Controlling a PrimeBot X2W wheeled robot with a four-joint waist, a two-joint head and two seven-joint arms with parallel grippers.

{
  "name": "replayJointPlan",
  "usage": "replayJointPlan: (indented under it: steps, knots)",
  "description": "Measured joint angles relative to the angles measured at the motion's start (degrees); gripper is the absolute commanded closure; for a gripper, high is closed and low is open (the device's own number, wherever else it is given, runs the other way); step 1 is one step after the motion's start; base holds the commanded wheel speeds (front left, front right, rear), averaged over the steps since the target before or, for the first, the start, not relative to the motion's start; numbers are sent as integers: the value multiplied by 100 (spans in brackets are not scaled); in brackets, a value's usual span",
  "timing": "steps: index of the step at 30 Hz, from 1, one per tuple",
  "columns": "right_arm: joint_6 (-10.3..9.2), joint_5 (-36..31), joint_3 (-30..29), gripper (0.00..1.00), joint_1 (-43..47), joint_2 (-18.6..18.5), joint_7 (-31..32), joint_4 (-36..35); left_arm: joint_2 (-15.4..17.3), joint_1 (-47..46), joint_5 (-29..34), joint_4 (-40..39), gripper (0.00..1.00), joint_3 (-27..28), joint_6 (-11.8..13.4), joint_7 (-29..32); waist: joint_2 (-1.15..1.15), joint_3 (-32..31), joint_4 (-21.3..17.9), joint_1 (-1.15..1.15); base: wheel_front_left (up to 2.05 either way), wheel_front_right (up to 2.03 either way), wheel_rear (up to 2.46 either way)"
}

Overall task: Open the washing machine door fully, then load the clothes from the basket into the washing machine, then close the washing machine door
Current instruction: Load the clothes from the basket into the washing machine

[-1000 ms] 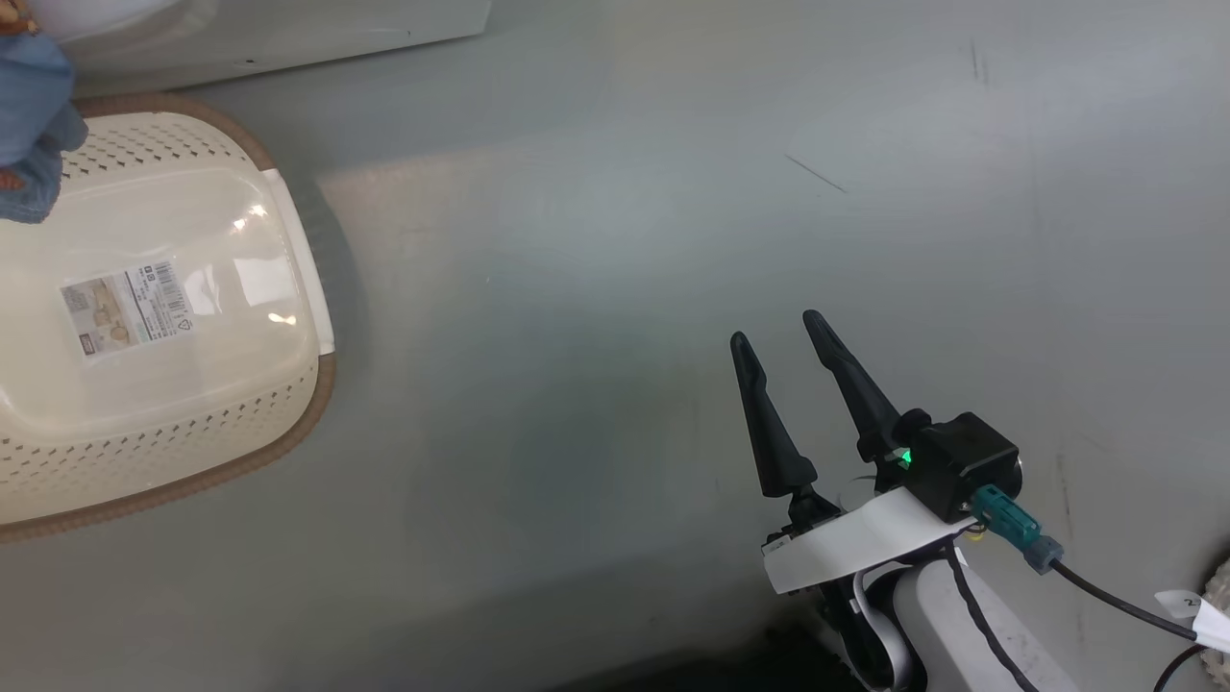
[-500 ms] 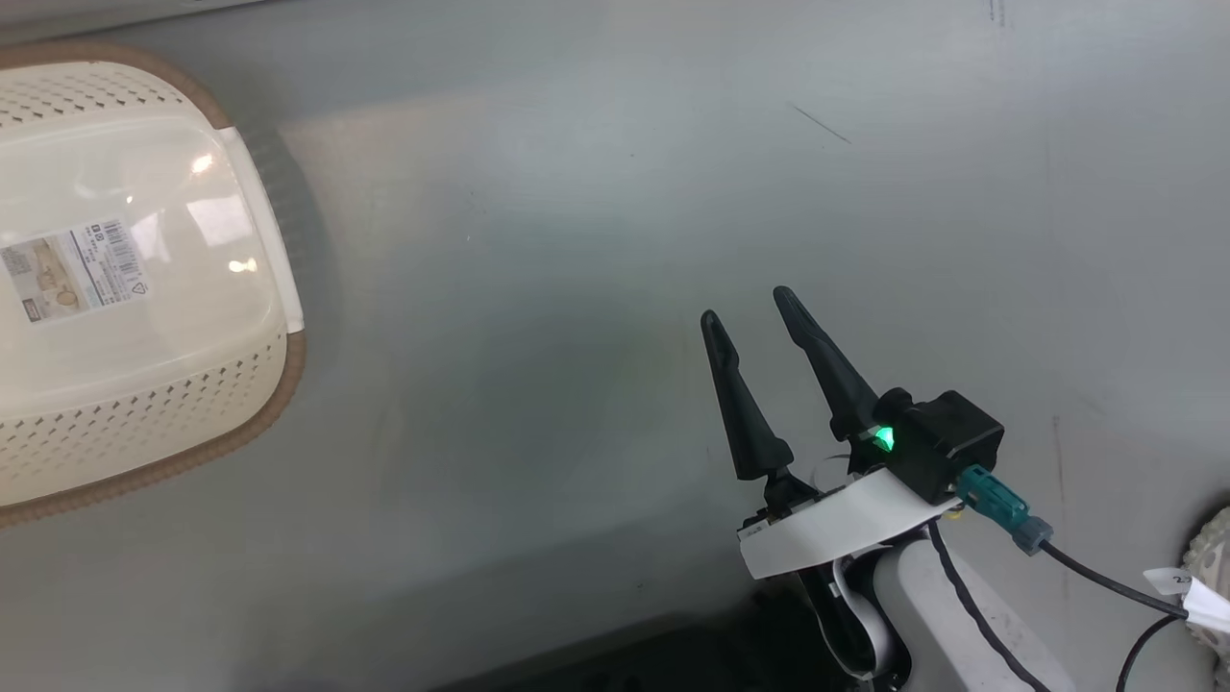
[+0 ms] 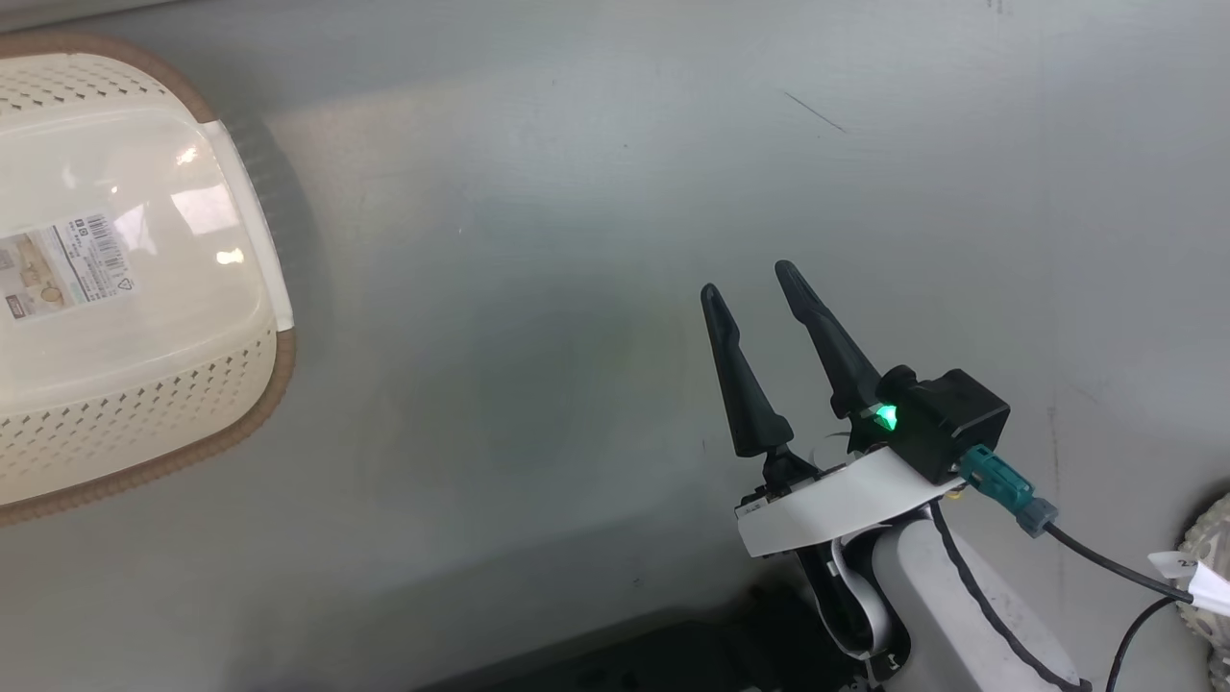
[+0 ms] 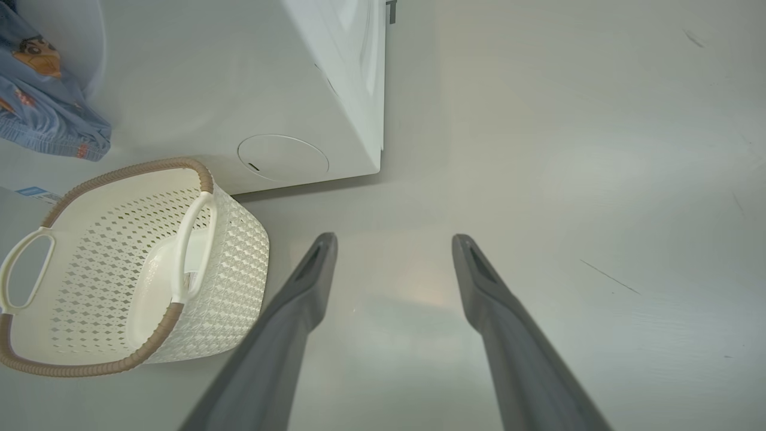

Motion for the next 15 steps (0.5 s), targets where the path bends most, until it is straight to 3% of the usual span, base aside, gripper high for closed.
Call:
replayJointPlan:
  steps: [15]
  knots:
    - [-57,36,-342,0,-166,-2,0,90,-225,344,-57,649,0,-276,0,-583,0,-279,216,0,0,0,0]
